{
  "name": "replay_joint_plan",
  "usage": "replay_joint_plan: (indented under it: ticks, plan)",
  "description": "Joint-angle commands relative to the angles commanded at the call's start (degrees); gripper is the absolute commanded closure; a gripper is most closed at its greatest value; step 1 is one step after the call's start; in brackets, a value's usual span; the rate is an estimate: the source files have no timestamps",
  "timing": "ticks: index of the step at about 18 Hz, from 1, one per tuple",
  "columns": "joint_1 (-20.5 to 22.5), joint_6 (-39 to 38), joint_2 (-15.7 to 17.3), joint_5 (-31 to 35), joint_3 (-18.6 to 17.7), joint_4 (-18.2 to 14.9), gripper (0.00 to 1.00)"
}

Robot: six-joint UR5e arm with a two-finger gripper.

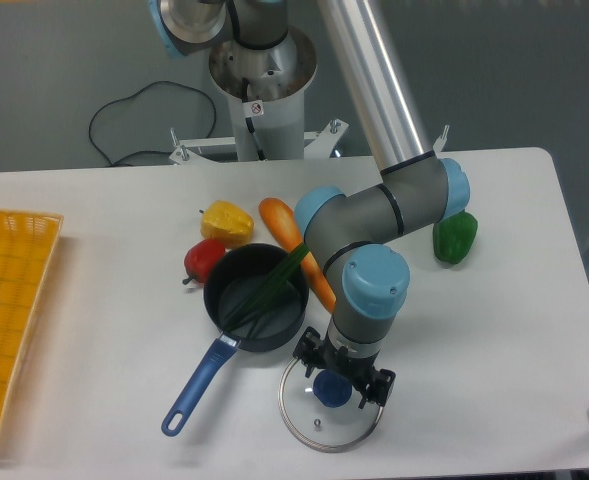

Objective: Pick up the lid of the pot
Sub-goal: 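Lower the open gripper down around the blue knob, then close the gripper on the blue knob of the lid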

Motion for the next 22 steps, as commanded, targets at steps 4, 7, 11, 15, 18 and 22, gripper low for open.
replay_joint_plan:
  ticks: [4, 7, 11, 15, 18, 22]
  plan:
    - [0.0, 0.6, 0.0, 0.2, -0.2, -0.1, 0.00]
    - [0.0, 0.6, 0.0, 0.3, -0.1, -0.1, 0.00]
    - [-0.7, 0.5, -0.2, 2.8, -0.2, -0.1, 0.00]
    - [-1.3, 0.4, -0.3, 3.9, -0.1, -0.1, 0.00]
    - [-1.4, 0.3, -0.3, 3.9, -0.1, -0.1, 0.00]
    - [-1.5, 0.3, -0.5, 3.9, -0.1, -0.1, 0.00]
